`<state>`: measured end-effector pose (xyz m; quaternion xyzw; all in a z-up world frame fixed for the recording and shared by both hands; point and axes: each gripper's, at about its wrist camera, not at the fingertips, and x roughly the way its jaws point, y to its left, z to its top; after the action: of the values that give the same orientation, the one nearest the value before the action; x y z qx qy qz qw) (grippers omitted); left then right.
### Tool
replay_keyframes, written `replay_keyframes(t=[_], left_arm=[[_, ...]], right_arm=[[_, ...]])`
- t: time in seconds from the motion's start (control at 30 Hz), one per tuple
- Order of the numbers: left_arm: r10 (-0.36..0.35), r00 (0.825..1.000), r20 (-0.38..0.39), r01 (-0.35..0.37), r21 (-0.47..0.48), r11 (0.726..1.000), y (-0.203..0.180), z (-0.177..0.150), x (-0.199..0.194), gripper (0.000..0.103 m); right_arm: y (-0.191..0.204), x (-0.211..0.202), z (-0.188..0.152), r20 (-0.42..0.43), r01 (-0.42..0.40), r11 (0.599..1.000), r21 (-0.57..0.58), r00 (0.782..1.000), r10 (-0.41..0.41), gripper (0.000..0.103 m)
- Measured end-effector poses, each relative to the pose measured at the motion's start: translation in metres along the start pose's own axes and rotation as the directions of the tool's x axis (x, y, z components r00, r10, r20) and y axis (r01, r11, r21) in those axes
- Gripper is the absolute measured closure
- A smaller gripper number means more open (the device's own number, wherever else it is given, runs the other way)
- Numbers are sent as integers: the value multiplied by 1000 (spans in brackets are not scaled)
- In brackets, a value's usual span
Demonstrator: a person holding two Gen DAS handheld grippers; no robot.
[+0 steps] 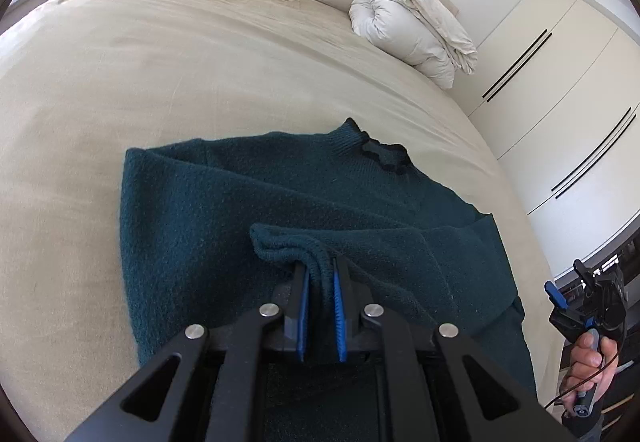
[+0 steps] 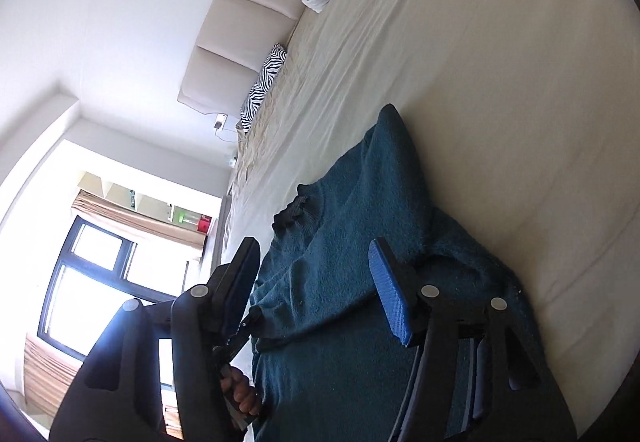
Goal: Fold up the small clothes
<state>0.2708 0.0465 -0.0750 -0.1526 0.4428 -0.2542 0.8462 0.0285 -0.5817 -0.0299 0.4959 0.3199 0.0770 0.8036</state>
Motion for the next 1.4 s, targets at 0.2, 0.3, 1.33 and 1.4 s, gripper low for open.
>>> replay_keyframes(t=[0.2, 0.3, 1.33, 1.4], left_arm=[[-35, 995, 91, 23, 136, 990, -33, 21, -21, 92], [-55, 984, 168, 20, 208, 978, -45, 26, -37, 92], [-37, 999, 7, 37, 76, 996, -5, -9, 41, 61], [-45, 999, 13, 43, 75, 996, -3, -11, 40, 61]], right_arm=[[3, 25, 26, -19, 53, 998, -17, 998, -53, 46], [-3, 40, 23, -42, 67, 998, -14, 997, -68, 46], [-73, 143, 86, -176, -41, 984, 171, 982, 72, 46], [-69, 139, 78, -191, -39, 991, 129, 980, 63, 46]])
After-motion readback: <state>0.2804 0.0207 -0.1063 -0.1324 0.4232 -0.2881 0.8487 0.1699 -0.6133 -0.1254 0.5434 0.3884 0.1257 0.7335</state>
